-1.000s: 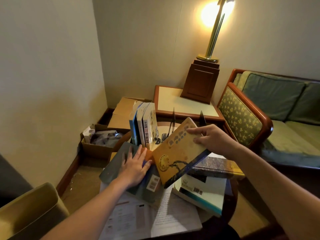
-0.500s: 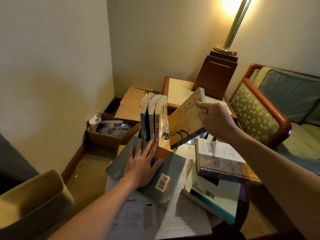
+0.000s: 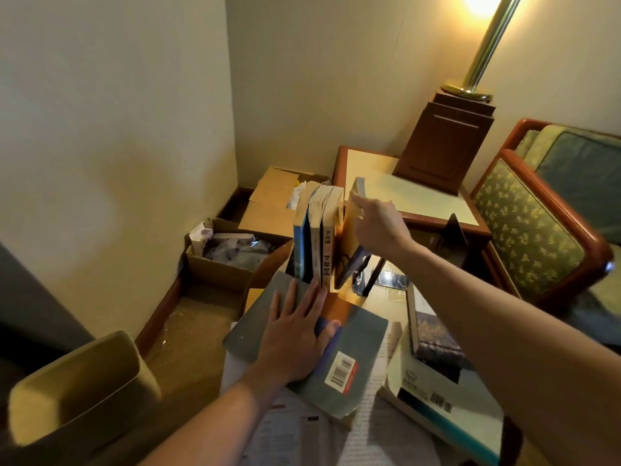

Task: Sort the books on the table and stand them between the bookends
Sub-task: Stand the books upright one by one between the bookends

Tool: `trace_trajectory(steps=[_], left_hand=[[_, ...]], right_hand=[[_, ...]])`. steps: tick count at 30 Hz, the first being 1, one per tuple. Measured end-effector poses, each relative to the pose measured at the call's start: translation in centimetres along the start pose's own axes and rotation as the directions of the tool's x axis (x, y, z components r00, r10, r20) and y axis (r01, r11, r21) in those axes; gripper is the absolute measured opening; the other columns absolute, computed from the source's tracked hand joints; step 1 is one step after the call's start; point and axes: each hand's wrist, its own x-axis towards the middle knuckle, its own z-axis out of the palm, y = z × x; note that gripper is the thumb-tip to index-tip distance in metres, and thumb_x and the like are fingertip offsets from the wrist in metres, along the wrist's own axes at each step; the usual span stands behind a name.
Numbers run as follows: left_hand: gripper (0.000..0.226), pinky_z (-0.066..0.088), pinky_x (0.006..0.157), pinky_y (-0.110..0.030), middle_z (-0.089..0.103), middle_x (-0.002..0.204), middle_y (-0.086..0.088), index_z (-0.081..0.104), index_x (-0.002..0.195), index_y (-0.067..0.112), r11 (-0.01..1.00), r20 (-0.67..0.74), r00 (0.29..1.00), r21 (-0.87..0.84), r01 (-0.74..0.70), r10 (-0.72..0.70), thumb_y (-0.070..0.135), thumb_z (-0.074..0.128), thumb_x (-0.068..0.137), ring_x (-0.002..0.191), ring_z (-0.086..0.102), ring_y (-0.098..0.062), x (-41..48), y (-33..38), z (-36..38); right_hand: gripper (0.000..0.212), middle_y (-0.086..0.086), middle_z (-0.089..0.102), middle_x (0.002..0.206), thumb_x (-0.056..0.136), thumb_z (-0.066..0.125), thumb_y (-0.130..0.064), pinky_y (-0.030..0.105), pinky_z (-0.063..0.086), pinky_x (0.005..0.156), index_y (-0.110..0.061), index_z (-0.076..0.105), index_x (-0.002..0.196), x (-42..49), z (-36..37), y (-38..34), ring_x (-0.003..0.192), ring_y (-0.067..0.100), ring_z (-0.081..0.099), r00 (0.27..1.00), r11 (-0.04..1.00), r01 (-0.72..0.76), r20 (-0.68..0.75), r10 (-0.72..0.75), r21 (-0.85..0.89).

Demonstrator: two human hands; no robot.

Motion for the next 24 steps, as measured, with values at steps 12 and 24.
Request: trace_trajectory(steps=[12, 24], left_hand=[[0.072, 0.01, 0.123, -0.057, -0.008, 0.167, 0.012, 0.001, 0.16, 0.035, 1.0, -0.057, 0.998, -0.012, -0.001, 0.001, 0.072, 0.009, 0.098, 0.154, 0.002, -0.029, -0.1, -0.3, 0.4], [0.073, 0.005, 0.123, -0.056, -0.007, 0.167, 0.011, 0.004, 0.16, 0.033, 1.0, -0.001, 1.0, 0.007, 0.006, -0.006, 0.071, 0.008, 0.098, 0.154, -0.003, -0.029, 0.0, -0.3, 0.2]], right_hand=[[0.053, 0.011, 0.043, 0.152, 0.107, 0.035, -0.041, 0.039, 0.063, 0.059, -0.048, 0.015, 0.155, 0.7, 4.0, 0.5, 0.103, 0.029, 0.065, 0.956, 0.941, -0.211, 0.256, 0.142, 0.264], [0.074, 0.009, 0.046, 0.152, 0.104, 0.047, -0.04, 0.043, 0.055, 0.093, -0.04, -0.003, 0.158, -2.1, 4.2, 1.6, 0.124, 0.028, 0.058, 0.982, 0.962, -0.106, 0.178, 0.063, 0.25]])
